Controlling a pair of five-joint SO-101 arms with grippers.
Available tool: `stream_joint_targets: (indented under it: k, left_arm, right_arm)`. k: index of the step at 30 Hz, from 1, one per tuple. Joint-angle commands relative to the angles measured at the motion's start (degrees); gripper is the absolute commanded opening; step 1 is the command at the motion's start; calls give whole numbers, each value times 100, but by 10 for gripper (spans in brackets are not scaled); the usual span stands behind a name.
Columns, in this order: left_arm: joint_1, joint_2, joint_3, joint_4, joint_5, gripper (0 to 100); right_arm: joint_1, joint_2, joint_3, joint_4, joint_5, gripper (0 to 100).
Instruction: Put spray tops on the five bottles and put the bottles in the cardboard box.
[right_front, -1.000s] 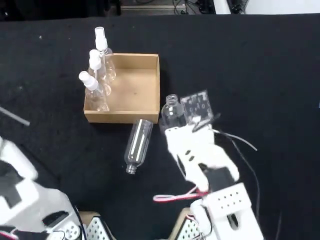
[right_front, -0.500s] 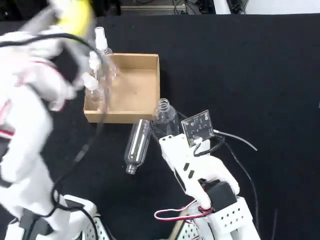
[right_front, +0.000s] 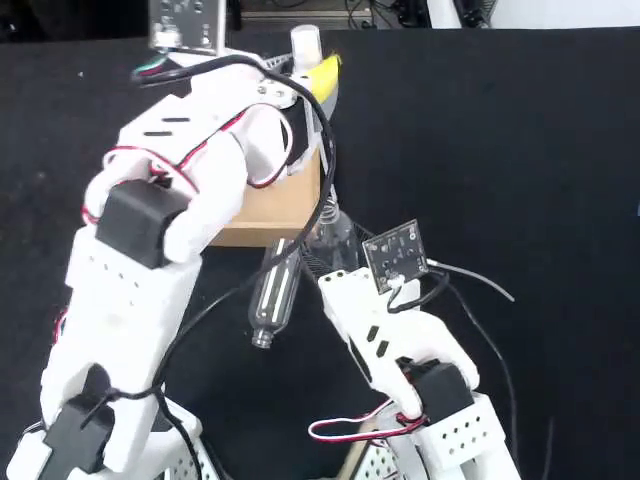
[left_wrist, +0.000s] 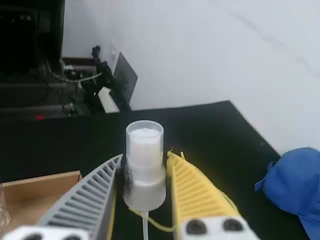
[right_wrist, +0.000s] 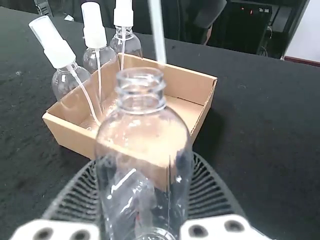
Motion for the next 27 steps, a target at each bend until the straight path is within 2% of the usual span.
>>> stream_joint_targets:
  k: [1,8,15,27]
  left_arm:
    - [127,-185,233,-299,-26,30]
    - [75,-193,374,-316,-35,30]
    - [136,-193,-330,-290,-747,30]
    - [145,-193,-321,281,-712,30]
  right_arm:
    - [-62,-154,-31,-141,-26,10]
    - [-62,-154,-31,-141,-26,10]
    - [-62,-154,-22,-141,-26,10]
    - [-62,-154,-22,-141,-26,10]
